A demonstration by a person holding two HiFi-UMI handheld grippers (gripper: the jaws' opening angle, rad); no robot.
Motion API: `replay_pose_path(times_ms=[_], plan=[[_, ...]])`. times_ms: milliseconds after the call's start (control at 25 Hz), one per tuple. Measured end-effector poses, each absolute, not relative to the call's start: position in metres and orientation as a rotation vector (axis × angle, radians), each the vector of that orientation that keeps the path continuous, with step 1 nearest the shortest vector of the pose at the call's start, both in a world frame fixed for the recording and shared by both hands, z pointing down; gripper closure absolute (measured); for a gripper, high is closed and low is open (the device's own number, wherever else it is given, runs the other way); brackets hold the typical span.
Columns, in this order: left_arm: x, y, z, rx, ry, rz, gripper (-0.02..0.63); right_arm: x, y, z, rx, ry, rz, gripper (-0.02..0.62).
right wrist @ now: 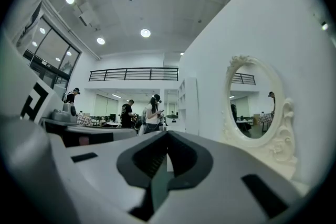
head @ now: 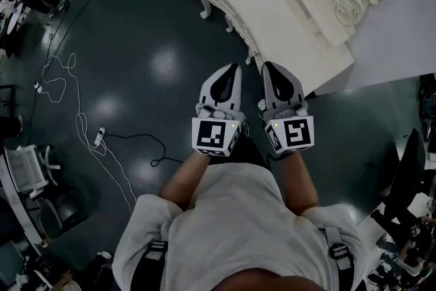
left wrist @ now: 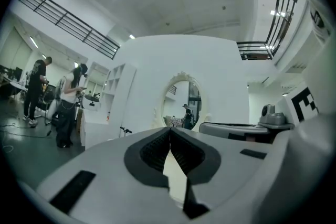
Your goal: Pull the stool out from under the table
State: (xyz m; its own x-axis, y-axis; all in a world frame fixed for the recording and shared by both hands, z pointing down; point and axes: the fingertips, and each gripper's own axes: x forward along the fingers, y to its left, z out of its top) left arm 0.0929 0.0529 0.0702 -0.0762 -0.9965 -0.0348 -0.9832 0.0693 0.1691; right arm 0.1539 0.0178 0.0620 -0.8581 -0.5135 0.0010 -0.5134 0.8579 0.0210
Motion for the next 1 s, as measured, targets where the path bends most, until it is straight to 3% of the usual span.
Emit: replay_pose_path(times_ms=[520, 1000], plan=[[0.053, -0.013, 0.097, 1.956, -2.275, -0.162, 0.6, 0.125, -0.056, 0.09, 0.738, -3.005, 0.047, 0.581], [-0.092, -0.027, 0.109, 2.068, -2.131, -0.142, 0.6, -0.024, -0.06, 0.105, 0.812, -2.928, 0.086, 0.581]])
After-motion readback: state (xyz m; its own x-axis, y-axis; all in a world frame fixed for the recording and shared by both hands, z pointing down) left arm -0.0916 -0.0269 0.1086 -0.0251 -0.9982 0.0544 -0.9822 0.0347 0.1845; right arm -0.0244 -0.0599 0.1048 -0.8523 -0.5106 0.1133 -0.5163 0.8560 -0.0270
